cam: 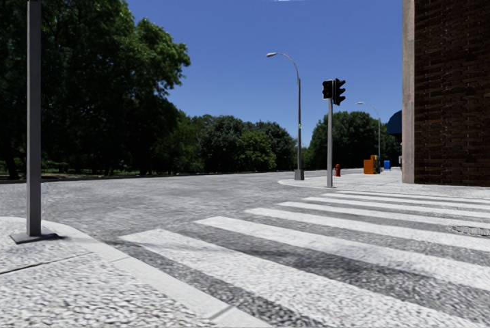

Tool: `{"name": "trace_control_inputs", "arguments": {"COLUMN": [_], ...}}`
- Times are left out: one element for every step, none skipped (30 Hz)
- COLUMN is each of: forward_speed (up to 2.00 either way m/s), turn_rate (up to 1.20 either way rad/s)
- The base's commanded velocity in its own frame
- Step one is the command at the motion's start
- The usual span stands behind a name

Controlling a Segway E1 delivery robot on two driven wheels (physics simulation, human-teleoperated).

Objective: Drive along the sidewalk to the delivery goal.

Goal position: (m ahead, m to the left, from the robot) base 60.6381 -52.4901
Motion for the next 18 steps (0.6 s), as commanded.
{"name": "trace_control_inputs", "arguments": {"forward_speed": [1.55,1.55,1.55,1.55,1.55,1.55,1.55,1.55,1.55,1.55,1.55,1.55,1.55,1.55,1.55,1.55,1.55,1.55], "turn_rate": [-0.58,-0.58,-0.58,-0.58,-0.58,-0.58,-0.58,-0.58,-0.58,-0.58,-0.58,-0.58,-0.58,-0.58,-0.58,-0.58,-0.58,-0.58]}}
